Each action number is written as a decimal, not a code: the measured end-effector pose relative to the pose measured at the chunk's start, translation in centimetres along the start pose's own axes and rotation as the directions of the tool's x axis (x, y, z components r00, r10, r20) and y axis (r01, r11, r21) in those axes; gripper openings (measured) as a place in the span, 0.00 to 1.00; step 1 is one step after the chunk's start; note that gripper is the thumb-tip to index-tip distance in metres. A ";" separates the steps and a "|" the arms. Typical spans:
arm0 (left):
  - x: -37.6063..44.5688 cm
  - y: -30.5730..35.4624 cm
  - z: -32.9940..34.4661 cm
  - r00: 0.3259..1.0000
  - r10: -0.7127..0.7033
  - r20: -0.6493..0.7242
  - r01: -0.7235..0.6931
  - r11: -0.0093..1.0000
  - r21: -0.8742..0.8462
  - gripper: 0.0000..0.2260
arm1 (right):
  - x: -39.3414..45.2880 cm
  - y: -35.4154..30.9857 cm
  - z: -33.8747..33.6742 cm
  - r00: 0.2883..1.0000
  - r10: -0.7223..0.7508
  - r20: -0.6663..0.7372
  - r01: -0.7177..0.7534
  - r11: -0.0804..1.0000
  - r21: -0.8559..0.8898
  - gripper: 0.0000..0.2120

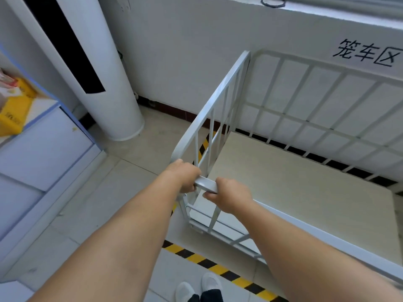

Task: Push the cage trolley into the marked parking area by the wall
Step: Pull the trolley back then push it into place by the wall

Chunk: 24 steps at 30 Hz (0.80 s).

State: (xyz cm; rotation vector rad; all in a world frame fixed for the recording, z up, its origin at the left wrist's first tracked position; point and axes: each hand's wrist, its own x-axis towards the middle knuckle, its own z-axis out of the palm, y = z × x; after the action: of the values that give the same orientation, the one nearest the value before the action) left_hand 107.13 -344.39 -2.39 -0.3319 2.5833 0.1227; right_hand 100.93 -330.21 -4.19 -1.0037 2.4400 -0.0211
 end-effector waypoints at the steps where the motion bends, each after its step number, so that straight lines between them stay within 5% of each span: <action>1: 0.1 -0.4 0.3 1.000 0.005 0.002 -0.005 0.999 -0.053 0.01 | 0.2 -0.2 0.0 1.000 0.010 -0.014 -0.011 1.000 -0.015 0.17; 6: 0.5 -1.5 1.3 0.999 0.045 -0.008 -0.045 0.977 -0.210 0.03 | 0.8 -1.1 0.2 0.997 0.055 -0.058 -0.058 0.997 -0.050 0.13; 24: 0.0 -2.1 2.4 0.993 0.109 -0.047 -0.112 0.992 -0.066 0.04 | -0.8 -2.6 0.5 0.991 0.101 -0.092 -0.108 0.991 -0.075 0.04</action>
State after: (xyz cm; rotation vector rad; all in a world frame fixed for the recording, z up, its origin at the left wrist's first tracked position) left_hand 108.88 -346.08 -4.48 -0.2185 2.6445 0.2469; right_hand 103.33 -331.51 -3.74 -0.9255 2.5892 0.0700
